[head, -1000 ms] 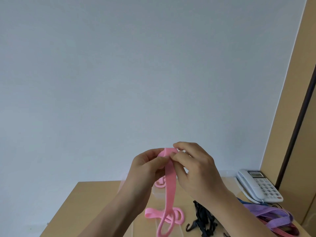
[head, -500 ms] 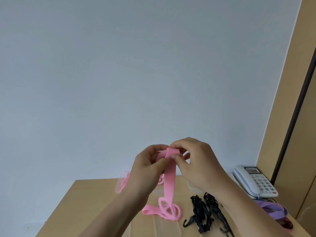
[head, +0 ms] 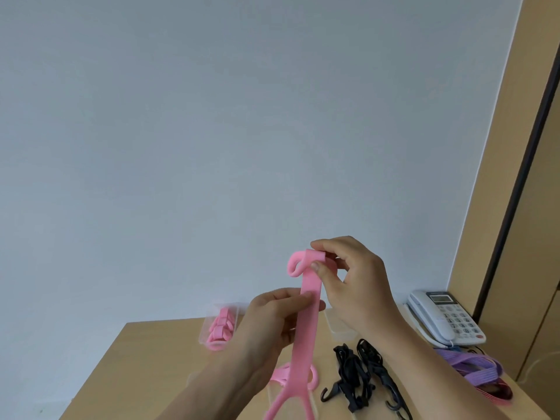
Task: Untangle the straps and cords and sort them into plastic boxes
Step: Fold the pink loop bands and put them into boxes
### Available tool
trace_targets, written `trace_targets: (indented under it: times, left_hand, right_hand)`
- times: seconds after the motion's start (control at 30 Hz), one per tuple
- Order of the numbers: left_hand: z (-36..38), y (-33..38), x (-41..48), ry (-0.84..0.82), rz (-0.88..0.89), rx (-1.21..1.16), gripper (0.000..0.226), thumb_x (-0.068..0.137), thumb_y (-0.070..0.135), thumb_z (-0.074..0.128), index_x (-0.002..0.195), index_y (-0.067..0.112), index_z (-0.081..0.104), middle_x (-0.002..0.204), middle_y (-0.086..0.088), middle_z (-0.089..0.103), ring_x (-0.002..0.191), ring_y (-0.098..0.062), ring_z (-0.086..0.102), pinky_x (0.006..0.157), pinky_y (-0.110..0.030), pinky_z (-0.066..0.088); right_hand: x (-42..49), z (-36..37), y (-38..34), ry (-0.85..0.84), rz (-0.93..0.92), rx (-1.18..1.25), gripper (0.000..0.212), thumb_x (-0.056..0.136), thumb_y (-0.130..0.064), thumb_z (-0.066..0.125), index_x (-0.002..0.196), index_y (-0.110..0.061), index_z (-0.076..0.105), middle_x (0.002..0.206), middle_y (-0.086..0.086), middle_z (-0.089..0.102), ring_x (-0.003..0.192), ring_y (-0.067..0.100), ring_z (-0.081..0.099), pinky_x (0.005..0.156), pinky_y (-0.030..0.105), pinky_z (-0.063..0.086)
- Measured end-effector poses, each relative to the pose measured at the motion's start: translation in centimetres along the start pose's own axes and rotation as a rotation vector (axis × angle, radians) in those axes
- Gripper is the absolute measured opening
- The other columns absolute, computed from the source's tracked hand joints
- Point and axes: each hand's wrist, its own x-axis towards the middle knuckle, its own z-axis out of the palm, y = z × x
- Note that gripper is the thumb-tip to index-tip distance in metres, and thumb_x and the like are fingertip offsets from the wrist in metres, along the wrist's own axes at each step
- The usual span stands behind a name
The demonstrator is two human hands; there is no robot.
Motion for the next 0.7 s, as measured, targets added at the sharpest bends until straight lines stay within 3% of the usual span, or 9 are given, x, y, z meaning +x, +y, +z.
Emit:
trace_targets:
  times: [0.17,0.3,0.4,0.5,0.63,0.7]
  left_hand:
    - [0.1,0.4,-0.2,0.017,0.074,0.014,0.017,0.097,0.022,0.067,0.104,0.015,0.081,0.091,-0.007,0.075,0.077,-0.021,0.061,0.078,-0.034,0.051]
    - [0.5,0.8,-0.3,0.026,0.128,0.069,0.018,0.099,0.02,0.065,0.105,0.022,0.082,0.092,-0.005,0.078,0.076,-0.017,0.065,0.08,-0.033,0.056]
    - [0.7,0.9,-0.3,0.025,0.174,0.128,0.019,0.099,0.017,0.065,0.105,0.022,0.082,0.1,-0.012,0.078,0.088,-0.017,0.069,0.09,-0.038,0.055]
    - [0.7,1.0,0.0,0.034,0.178,0.11,0.019,0.099,0.017,0.063,0.103,0.017,0.082,0.109,-0.016,0.076,0.1,-0.032,0.07,0.095,-0.043,0.056]
    - [0.7,1.0,0.3,0.059,0.157,0.051,0.023,0.098,0.029,0.063,0.102,0.018,0.083,0.104,-0.01,0.078,0.089,-0.018,0.069,0.086,-0.035,0.057]
    - [0.6,0.9,0.5,0.08,0.155,0.028,0.023,0.099,0.029,0.062,0.101,0.019,0.083,0.102,-0.008,0.079,0.09,-0.018,0.069,0.086,-0.035,0.057]
  right_hand:
    - [0.3,-0.3,0.5,0.006,-0.056,-0.032,0.026,0.08,0.006,0.075,0.097,-0.014,0.076,0.094,-0.003,0.067,0.085,0.007,0.062,0.073,0.014,0.048]
    - [0.1,-0.1,0.6,0.073,-0.158,-0.061,0.031,0.075,0.012,0.075,0.09,-0.015,0.077,0.089,-0.003,0.066,0.077,0.011,0.061,0.067,0.024,0.048]
    - [0.0,0.1,0.7,0.114,-0.19,-0.052,0.034,0.072,0.015,0.075,0.087,-0.014,0.077,0.088,-0.002,0.066,0.073,0.01,0.059,0.065,0.027,0.049]
    - [-0.2,0.4,1.0,0.097,-0.182,-0.028,0.031,0.072,0.013,0.078,0.088,-0.012,0.079,0.092,-0.002,0.069,0.079,-0.002,0.059,0.069,0.018,0.051]
    - [-0.6,0.7,1.5,0.054,-0.132,0.017,0.03,0.074,0.01,0.08,0.093,-0.013,0.081,0.101,-0.005,0.074,0.091,0.002,0.067,0.081,0.011,0.05]
    - [-0.6,0.9,1.5,0.042,-0.128,0.03,0.031,0.074,0.01,0.08,0.095,-0.014,0.081,0.102,-0.008,0.074,0.1,0.003,0.068,0.086,0.009,0.048]
